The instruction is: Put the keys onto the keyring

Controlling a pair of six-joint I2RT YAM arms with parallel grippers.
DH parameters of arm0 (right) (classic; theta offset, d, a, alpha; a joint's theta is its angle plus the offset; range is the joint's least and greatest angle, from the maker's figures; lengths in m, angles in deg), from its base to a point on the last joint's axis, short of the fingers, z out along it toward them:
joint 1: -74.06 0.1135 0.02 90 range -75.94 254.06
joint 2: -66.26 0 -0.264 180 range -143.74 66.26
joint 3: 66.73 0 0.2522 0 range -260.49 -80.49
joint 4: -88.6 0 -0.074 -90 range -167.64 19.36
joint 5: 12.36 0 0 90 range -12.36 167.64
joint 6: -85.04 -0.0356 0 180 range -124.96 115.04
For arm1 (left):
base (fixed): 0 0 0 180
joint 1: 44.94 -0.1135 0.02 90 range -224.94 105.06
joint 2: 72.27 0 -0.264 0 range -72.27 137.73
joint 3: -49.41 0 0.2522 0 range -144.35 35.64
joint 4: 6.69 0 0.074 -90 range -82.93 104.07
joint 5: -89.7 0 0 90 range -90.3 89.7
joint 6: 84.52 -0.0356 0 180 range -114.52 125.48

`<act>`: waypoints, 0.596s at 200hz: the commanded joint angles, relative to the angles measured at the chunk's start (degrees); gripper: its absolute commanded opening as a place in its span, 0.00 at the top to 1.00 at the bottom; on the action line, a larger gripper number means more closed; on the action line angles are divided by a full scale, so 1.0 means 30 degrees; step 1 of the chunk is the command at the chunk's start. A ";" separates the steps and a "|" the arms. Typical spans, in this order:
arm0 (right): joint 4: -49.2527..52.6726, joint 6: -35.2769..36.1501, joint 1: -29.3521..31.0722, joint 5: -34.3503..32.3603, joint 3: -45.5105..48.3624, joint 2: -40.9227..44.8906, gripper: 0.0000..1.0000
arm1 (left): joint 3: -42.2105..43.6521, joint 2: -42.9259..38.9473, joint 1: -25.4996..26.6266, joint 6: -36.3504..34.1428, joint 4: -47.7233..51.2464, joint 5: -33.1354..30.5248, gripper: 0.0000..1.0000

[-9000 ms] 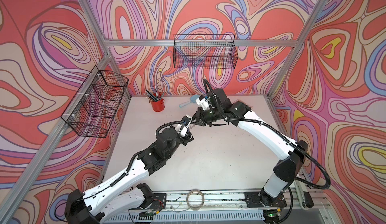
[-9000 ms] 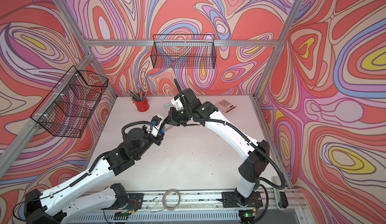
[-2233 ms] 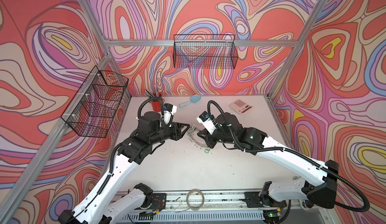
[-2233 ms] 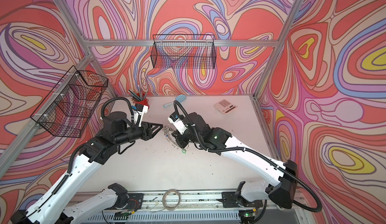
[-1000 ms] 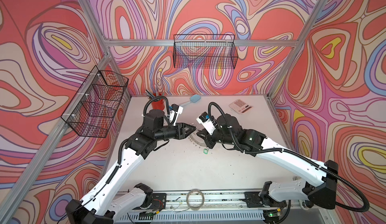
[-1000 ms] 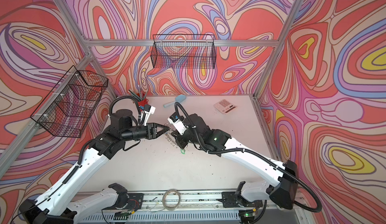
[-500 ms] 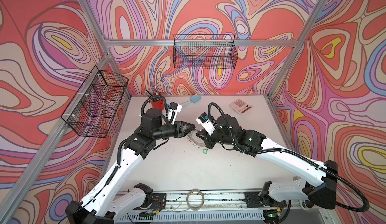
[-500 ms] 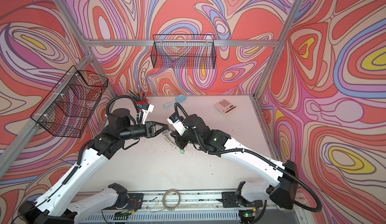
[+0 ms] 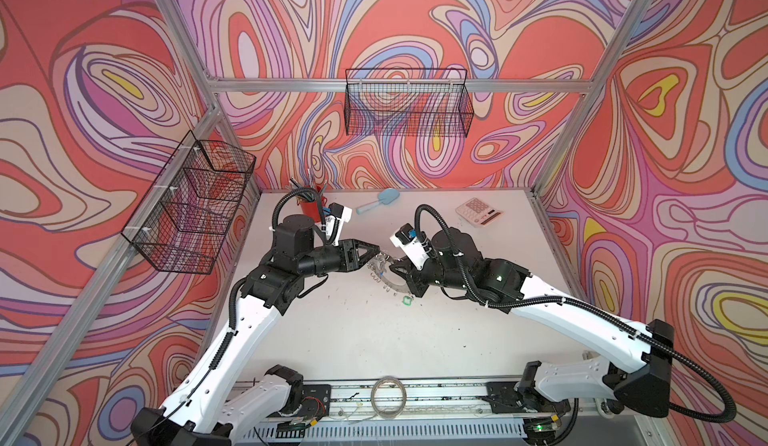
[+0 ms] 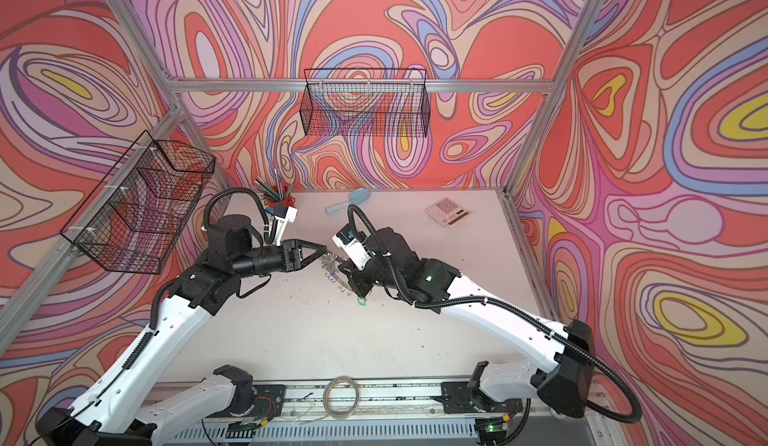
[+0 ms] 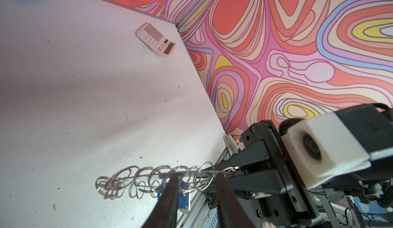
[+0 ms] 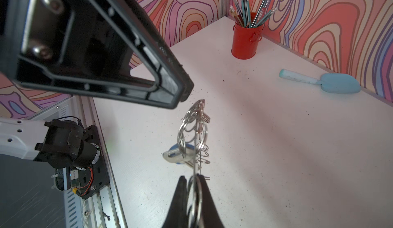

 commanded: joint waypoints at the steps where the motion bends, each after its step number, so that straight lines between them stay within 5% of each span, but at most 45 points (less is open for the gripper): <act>1: -0.0919 0.0275 0.0097 0.0140 -0.0039 0.0459 1.00 | 0.0158 -0.0337 -0.0105 0.0368 -0.0265 0.0629 0.66; 119: -0.0981 0.0240 0.0128 0.0316 -0.0190 0.0223 1.00 | 0.0320 0.0513 -0.0079 0.0718 -0.1426 0.2212 0.67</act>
